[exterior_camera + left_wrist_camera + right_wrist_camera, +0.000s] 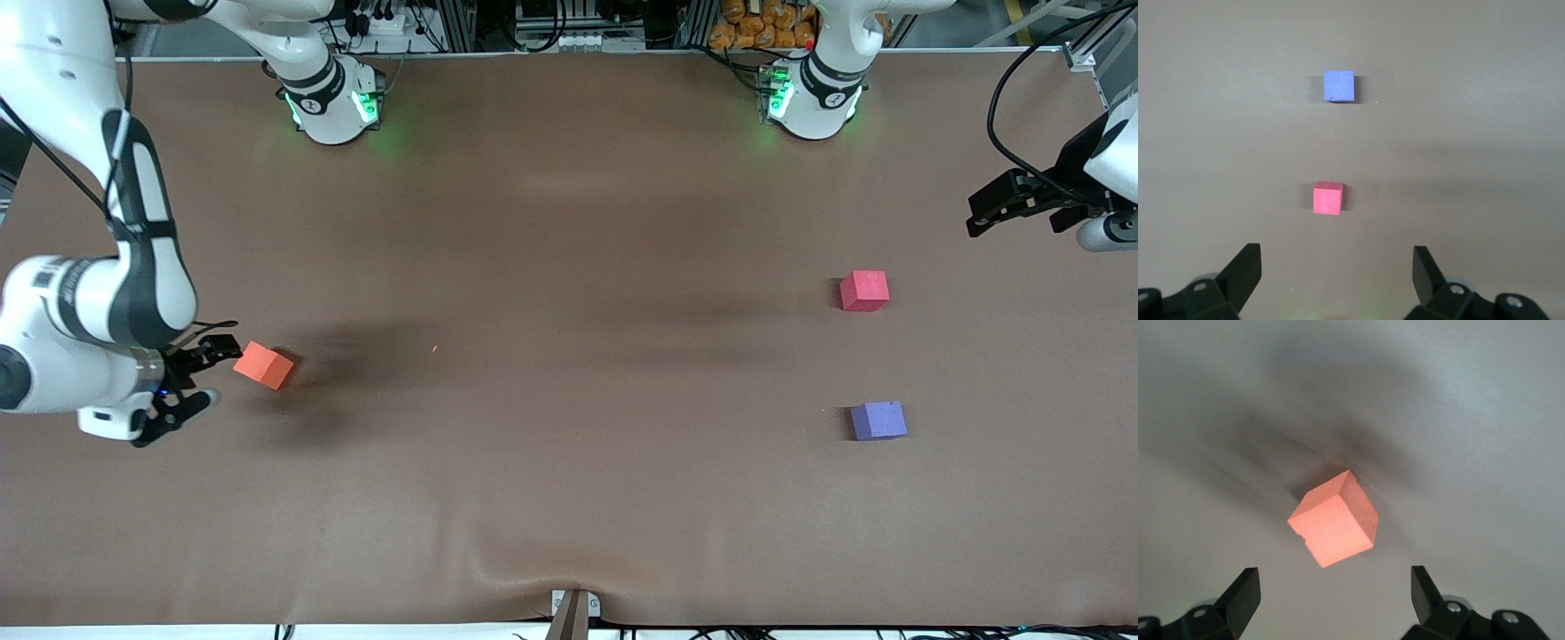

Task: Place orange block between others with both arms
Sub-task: 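Close the right gripper on the orange cube and lift it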

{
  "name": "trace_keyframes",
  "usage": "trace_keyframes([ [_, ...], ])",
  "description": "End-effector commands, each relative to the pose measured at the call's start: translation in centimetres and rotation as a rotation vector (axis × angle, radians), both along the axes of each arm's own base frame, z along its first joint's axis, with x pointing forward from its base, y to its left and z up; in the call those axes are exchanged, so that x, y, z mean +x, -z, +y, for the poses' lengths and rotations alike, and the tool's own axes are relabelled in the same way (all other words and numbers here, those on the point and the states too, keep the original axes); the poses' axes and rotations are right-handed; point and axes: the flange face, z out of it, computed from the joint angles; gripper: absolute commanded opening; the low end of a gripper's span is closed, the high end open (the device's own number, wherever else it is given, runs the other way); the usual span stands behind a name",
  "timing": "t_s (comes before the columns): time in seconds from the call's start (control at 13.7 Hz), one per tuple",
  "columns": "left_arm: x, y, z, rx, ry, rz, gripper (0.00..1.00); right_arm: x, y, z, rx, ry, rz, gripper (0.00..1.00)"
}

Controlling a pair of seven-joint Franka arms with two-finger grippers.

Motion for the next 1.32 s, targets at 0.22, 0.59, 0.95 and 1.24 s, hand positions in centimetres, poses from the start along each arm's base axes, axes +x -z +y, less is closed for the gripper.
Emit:
trace_keyframes([
  [0.22,-0.4,-0.4,-0.1,-0.018,0.019,0.006,1.0,-0.6,4.6,0.2,0.041,-0.173,0.03,1.0],
  [0.59,-0.3,-0.3,-0.1,-0.018,0.017,0.008,1.0,-1.2,6.9,1.3,0.038,-0.199,0.043,1.0],
  [0.95,-0.3,-0.2,0.1,-0.018,0.014,0.009,1.0,-2.2,9.1,1.4,0.044,-0.233,0.016,1.0],
  [1.24,-0.5,-0.5,0.2,-0.018,0.012,0.006,1.0,-2.3,9.6,1.2,0.047,-0.252,-0.001,1.0],
])
